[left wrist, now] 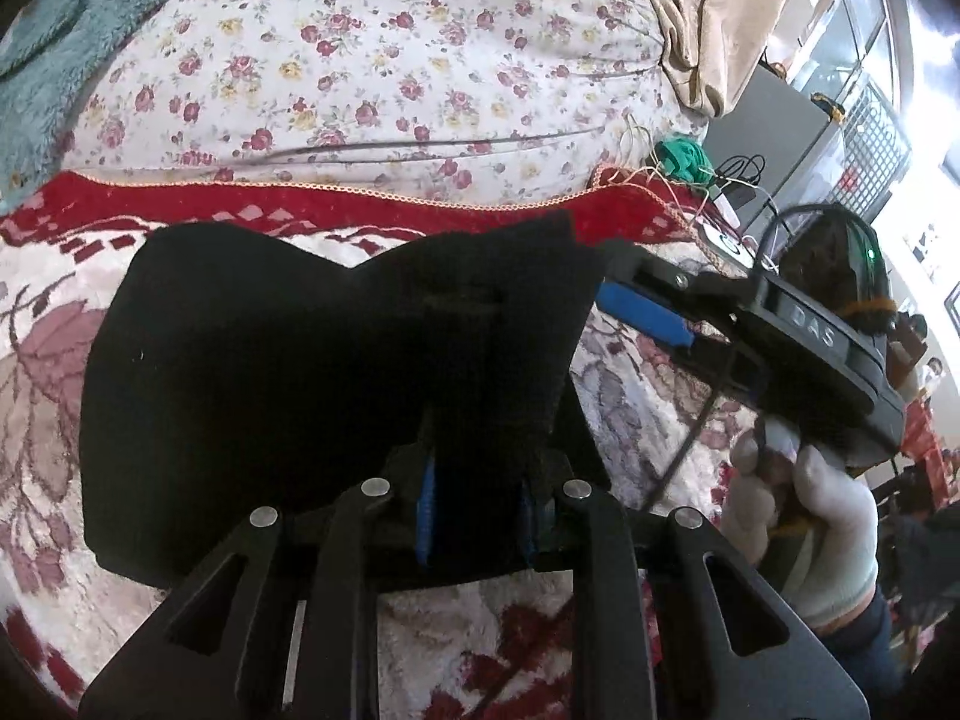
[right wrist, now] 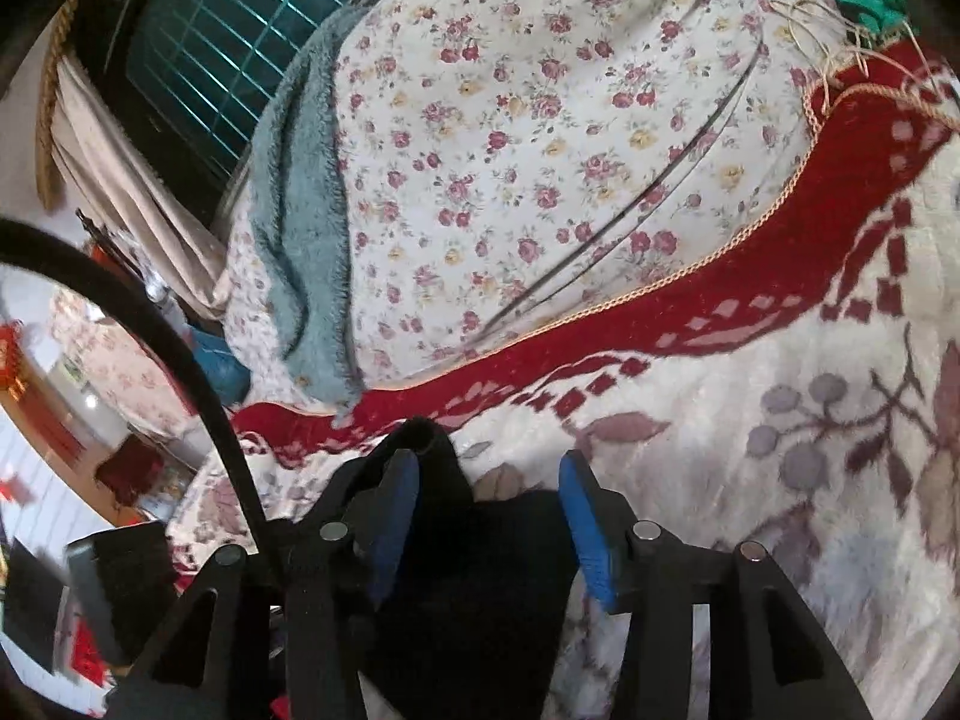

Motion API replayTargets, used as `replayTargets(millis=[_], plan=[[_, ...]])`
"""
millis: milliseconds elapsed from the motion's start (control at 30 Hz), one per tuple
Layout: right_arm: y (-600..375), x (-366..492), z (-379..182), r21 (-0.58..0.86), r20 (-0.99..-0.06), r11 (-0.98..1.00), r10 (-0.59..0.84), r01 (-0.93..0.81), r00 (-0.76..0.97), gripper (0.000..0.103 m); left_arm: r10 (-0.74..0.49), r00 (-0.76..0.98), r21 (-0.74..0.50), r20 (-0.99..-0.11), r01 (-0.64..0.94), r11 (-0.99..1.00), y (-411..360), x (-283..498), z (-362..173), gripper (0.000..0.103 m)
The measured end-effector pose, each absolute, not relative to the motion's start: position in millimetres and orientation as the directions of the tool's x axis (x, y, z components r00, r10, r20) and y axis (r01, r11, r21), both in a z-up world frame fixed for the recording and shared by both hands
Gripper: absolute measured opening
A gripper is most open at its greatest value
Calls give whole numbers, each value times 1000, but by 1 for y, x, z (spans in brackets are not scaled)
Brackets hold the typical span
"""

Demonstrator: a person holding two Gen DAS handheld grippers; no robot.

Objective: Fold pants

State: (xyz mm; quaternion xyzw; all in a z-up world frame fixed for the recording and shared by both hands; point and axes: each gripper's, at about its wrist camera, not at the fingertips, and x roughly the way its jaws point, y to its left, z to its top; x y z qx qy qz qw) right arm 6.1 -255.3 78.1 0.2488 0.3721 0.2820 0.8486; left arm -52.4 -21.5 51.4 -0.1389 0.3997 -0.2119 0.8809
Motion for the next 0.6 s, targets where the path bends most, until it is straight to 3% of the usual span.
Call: replayTargets(millis=[600], plan=[[-229,-23,85,646,-500,696,696,-313,515,50,-436,601,-361,-670,250,899,-29,-54,50,20]])
